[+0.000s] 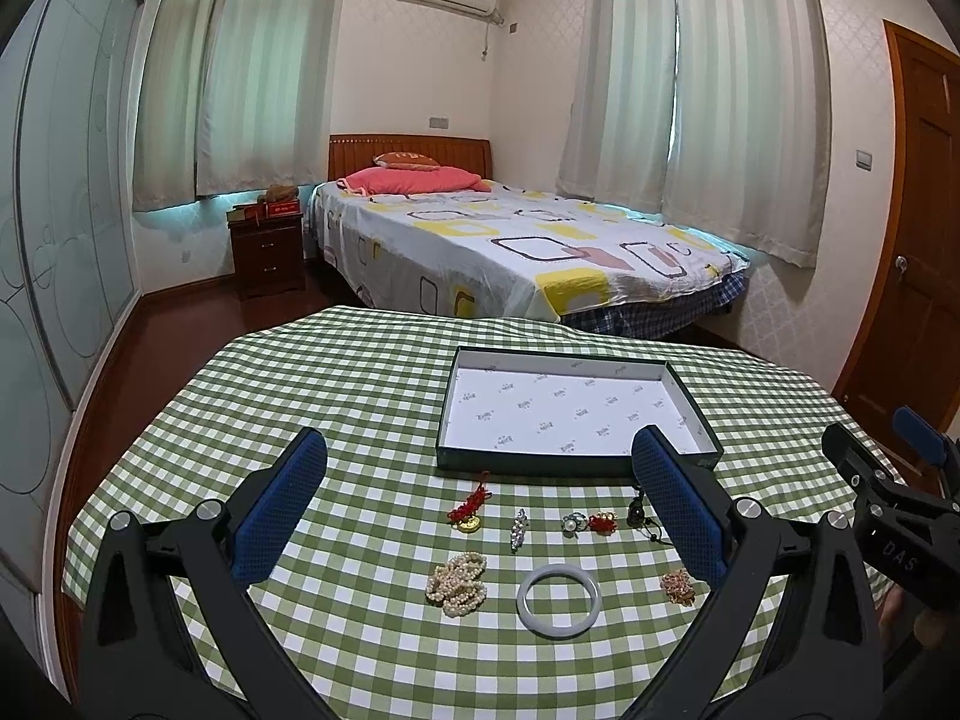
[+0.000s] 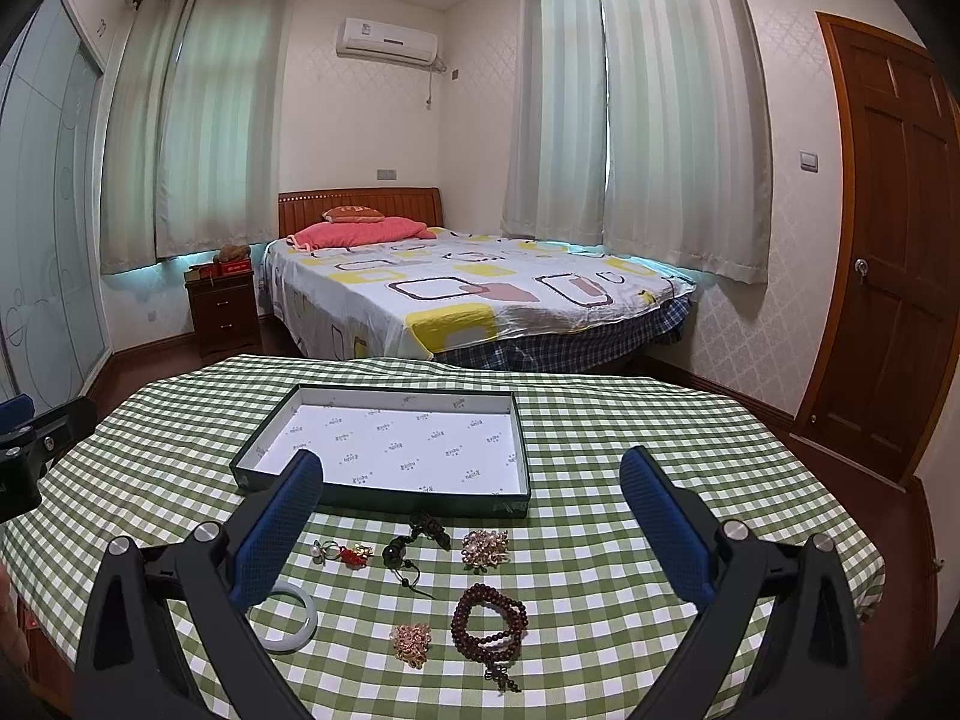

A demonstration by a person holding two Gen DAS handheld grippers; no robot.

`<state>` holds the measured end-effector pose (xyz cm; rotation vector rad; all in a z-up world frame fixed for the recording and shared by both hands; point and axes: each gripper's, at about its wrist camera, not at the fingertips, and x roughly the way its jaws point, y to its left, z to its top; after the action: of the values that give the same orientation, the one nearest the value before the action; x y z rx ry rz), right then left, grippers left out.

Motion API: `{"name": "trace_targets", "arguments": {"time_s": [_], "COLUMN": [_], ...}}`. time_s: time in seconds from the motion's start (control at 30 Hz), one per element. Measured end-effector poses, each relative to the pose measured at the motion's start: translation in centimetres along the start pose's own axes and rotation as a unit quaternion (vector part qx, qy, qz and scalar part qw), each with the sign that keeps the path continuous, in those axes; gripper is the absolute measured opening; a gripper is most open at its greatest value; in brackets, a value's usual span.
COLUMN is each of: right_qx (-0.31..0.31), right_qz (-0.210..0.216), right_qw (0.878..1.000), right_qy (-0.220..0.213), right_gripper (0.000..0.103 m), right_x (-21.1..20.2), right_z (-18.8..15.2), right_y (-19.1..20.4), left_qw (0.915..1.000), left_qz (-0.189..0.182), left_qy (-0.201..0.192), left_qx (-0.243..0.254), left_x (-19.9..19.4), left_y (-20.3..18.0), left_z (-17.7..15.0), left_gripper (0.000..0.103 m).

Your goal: Organize jewelry

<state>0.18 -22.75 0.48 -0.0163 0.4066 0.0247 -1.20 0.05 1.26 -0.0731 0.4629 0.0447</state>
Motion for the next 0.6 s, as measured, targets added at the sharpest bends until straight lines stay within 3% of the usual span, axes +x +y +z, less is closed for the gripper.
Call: {"name": "trace_targets", "arguments": {"time_s": [0.6], "right_qx": [0.0], "right_qz": [0.002], "right_qw": [1.0], "right_qy": [0.005], "right_gripper": [0.097], "right_x": [-0.26], "right_z": [0.53], "right_y": [-0.58], "left_qw": [1.0], "left_qz": [0.002], "left_qy": [0.006], "left_qx": [0.0], "left_x": [0.33], "left_y": [-0.03], "left_z": [-0.48], "left_gripper": [0.099]}}
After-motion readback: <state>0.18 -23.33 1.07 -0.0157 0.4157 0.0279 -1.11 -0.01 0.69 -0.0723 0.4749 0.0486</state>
